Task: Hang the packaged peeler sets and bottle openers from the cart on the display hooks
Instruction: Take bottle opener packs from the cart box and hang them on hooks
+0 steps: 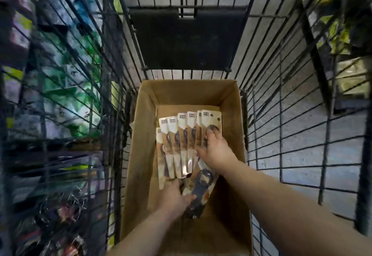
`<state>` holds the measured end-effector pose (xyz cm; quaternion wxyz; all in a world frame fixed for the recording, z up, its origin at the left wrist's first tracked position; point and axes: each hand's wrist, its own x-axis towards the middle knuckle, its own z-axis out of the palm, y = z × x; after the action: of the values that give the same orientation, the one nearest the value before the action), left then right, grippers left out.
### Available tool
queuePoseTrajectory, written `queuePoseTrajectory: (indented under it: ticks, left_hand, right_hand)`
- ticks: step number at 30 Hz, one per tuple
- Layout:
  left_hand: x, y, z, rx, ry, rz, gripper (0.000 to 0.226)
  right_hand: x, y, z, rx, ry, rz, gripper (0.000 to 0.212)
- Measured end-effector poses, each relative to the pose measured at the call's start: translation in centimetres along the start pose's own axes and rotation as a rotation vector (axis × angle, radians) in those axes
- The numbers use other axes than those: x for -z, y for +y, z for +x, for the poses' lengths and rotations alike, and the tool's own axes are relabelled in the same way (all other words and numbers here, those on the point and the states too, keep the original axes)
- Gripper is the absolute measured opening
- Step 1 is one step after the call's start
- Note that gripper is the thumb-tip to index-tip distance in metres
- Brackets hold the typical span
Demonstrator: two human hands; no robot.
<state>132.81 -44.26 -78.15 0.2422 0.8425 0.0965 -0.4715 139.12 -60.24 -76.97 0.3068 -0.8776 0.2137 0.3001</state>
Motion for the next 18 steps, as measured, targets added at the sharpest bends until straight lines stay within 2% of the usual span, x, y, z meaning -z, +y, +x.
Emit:
queuePoseTrajectory:
  ticks: [3,5,9,11,14,18]
  left_hand:
    - [-0.9,-0.3,1.1,0.035,0.006,-0.073,0.057]
    - [-1.3,-0.3,1.4,0.045,0.004,-0.122,0.048]
    - [-1.1,-0.8,1.7,0.019,-0.041,-0.173,0.008]
    - [-0.8,-1.5,1.7,0.025,-0.078,-0.223,0.015]
    - [-0.1,-1.9,0.9,0.035,-0.113,-0.283,0.012]
    - [0.9,-2.1,0.4,0.088,-0.079,-0.432,0.019]
  right_hand:
    - [-1.0,0.9,1.5,-0.118,-0.044,0.107,0.081]
    - [-1.5,1.3,2.1,-0.2,-0.062,0.19,0.082]
    - [-2.1,1.4,2.4,-0.187,-0.073,0.235,0.077]
    - [-2.3,1.3,2.3,-0.15,-0.079,0.268,0.071]
    - [-2.4,0.8,2.2,-0.139,-0.038,0.365,0.063]
    - [-1.8,0.0,3.3,-0.274,0.049,0.508,0.062]
